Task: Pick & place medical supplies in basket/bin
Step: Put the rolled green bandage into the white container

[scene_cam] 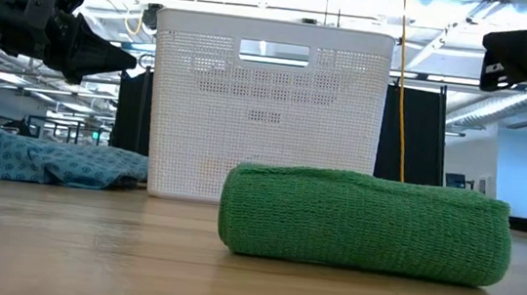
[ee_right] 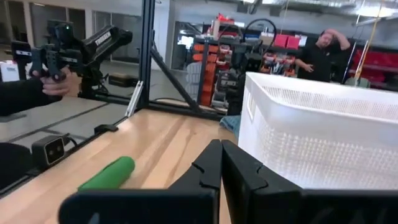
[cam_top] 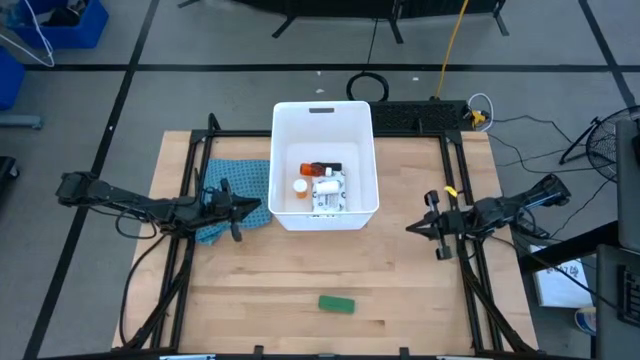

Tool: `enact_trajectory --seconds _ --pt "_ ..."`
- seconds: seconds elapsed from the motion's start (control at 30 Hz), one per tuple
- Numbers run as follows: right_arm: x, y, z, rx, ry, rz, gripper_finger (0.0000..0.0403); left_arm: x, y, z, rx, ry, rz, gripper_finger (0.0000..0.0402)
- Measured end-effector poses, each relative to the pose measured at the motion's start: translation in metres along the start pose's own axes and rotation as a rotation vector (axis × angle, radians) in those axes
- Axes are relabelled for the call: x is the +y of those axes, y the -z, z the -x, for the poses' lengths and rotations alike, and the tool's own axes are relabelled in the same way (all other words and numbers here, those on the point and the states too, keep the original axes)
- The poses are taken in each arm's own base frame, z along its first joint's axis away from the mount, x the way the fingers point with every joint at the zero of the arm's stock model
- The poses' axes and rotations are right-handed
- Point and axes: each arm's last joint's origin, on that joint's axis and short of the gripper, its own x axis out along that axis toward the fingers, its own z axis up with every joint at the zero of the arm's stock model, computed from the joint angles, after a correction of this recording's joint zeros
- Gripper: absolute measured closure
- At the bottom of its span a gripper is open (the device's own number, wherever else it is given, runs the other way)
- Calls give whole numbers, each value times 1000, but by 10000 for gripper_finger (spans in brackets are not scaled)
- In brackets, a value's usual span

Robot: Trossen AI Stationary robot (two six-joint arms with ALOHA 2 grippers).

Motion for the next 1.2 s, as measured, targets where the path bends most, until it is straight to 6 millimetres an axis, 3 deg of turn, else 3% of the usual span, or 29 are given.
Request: enact_trajectory --seconds 0.23,0.43,0.6,0.73,0.87,1.0,1.2 --pt "0 -2 -1 -81 11 62 403 -2 -6 -1 -11 20 11 360" --pt "0 -2 0 -87 14 90 403 -23 -55 -7 -54 61 -62 360" --pt "0 -2 -1 -82 13 94 403 -59 -105 -27 -12 84 -122 360" --pt "0 -2 -1 -82 13 93 403 -107 -123 -59 105 154 -184 360" --pt "0 -2 -1 -82 12 70 403 -162 -120 -92 235 242 -253 360" --pt "0 -2 -1 -82 10 37 403 -208 -99 -120 389 250 -326 360" --pt "0 -2 -1 -82 9 12 403 -243 -59 -157 624 213 -389 355"
